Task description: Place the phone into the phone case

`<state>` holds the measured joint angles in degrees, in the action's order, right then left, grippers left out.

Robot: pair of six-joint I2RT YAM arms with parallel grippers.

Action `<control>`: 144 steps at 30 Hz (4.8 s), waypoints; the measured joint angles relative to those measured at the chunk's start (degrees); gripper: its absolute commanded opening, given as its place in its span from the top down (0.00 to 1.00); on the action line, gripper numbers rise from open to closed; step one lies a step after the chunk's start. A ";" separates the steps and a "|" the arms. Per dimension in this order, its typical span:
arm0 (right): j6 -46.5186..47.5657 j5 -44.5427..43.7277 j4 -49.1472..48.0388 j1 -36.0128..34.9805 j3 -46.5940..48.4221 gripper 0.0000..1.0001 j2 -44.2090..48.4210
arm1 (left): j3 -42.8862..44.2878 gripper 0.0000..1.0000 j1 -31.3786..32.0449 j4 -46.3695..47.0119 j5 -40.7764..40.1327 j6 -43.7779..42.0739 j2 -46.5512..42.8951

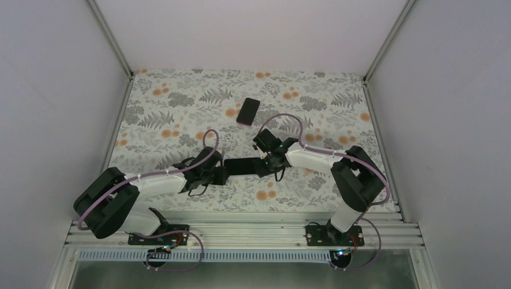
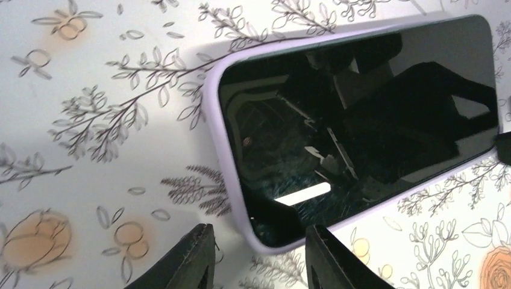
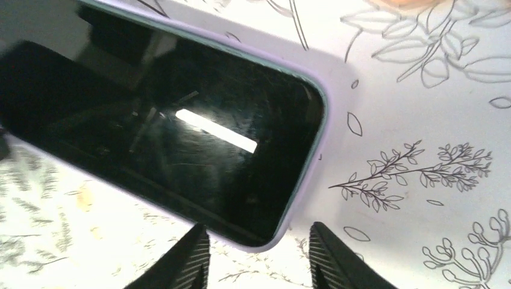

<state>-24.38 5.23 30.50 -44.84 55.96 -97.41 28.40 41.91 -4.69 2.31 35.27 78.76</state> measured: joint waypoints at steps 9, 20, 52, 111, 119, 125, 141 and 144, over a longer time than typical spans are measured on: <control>9.60 7.52 -0.55 5.05 5.46 0.32 4.15 | -1.70 0.42 0.17 -3.28 0.09 3.19 -8.55; 17.55 15.13 -1.86 7.98 12.33 0.25 -7.89 | -4.17 0.31 3.74 1.31 7.17 8.07 -10.91; 9.53 27.36 -13.66 1.18 -12.68 0.36 5.49 | 2.60 0.22 -4.59 12.92 12.94 1.38 7.61; 2.64 8.37 -7.78 -1.05 -5.75 0.49 6.62 | -3.34 0.24 -3.08 0.90 7.19 2.91 -5.99; 1.97 4.59 -8.72 -2.69 -5.33 0.30 8.85 | -2.80 0.07 -3.28 -4.04 4.72 2.86 -10.38; -0.09 -0.59 -11.52 -2.78 -8.87 0.02 12.11 | 1.14 0.00 -0.15 -9.64 0.81 3.04 -8.68; -5.68 -22.05 -25.75 -2.71 -33.66 0.01 41.51 | 22.47 0.00 12.98 -22.95 -16.68 7.80 11.34; -6.58 -24.76 -27.28 -2.71 -37.16 0.01 45.92 | 27.06 0.00 14.27 -24.96 -19.91 7.89 15.54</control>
<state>-30.96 -19.53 3.22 -47.55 18.81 -51.48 55.46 56.18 -29.65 -17.61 43.16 94.30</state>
